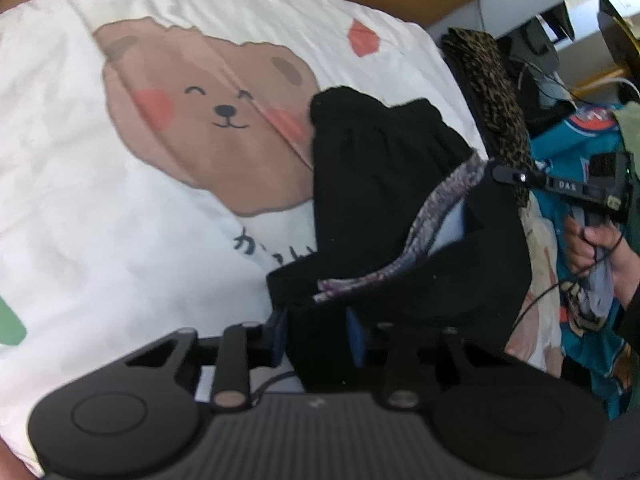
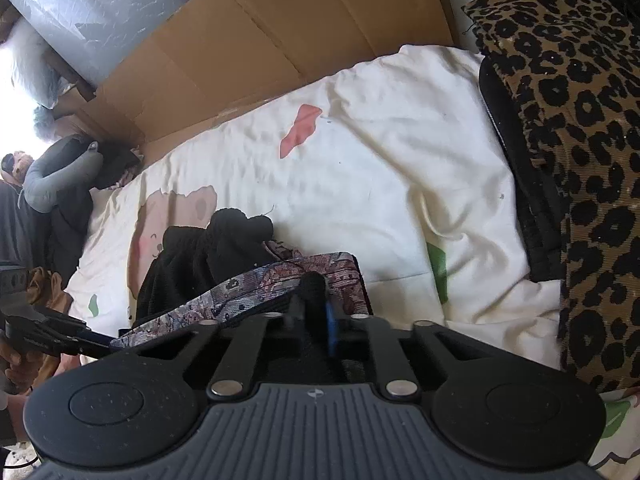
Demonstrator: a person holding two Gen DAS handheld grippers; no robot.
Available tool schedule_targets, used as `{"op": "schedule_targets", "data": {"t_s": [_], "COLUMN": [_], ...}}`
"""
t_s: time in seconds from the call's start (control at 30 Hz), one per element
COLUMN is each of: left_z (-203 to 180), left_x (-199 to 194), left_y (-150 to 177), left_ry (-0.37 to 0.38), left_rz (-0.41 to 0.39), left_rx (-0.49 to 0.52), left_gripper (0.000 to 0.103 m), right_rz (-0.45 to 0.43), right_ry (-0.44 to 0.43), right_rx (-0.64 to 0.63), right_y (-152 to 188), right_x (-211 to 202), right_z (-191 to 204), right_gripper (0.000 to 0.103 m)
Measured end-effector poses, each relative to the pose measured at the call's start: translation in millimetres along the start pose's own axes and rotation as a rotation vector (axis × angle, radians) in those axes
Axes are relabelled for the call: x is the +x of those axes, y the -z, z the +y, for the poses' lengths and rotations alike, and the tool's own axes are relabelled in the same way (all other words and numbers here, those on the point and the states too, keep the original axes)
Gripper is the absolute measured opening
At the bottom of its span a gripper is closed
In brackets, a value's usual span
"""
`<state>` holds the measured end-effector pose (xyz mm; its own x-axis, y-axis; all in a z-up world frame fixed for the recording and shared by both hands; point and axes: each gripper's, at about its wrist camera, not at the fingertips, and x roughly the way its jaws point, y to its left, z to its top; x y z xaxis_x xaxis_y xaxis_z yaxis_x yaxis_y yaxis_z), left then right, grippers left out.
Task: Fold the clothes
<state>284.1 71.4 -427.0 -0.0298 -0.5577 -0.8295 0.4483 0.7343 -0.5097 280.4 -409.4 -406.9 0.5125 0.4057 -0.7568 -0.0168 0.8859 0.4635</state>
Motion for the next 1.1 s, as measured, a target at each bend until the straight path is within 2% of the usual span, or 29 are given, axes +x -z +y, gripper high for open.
{"op": "schedule_targets", "data": {"t_s": [0.03,0.07,0.33,0.6,0.8,1.1], "left_z": [-1.4,-2.3,0.5,2.4,0.9,6.8], "left_x": [0.3,0.2,-9.2,-3.6,-0.5,-2.9], "left_y": [0.3,0.1,-3.9,-9.7,-7.9,-6.3], "left_ry": [-0.002,-0.003,-0.031,-0.075,-0.102,-0.109], "left_rz": [0.001,0.002,-0.065,-0.082,-0.069,-0.069], "left_rx": [0.012,0.020,0.007,0.012,0.039,0.017], "left_gripper": [0.010,0.004,0.003,0.003,0.003,0.003], "right_rz": [-0.008,-0.016,-0.052,-0.045,-0.061,-0.085], "right_ry": [0.002,0.002,0.037,0.067,0.058,0.029], "right_rx": [-0.003,-0.005,0.003,-0.007,-0.006,0.001], "right_y": [0.1,0.0,-5.0,-9.0,-11.6,-18.7], "right_x": [-2.1,-4.4,-10.3,3.9,11.3,16.6], "right_z": [0.1,0.0,-3.8,-5.4,-4.7,-2.9], "right_gripper": [0.004,0.004,0.003,0.003,0.003,0.003]}}
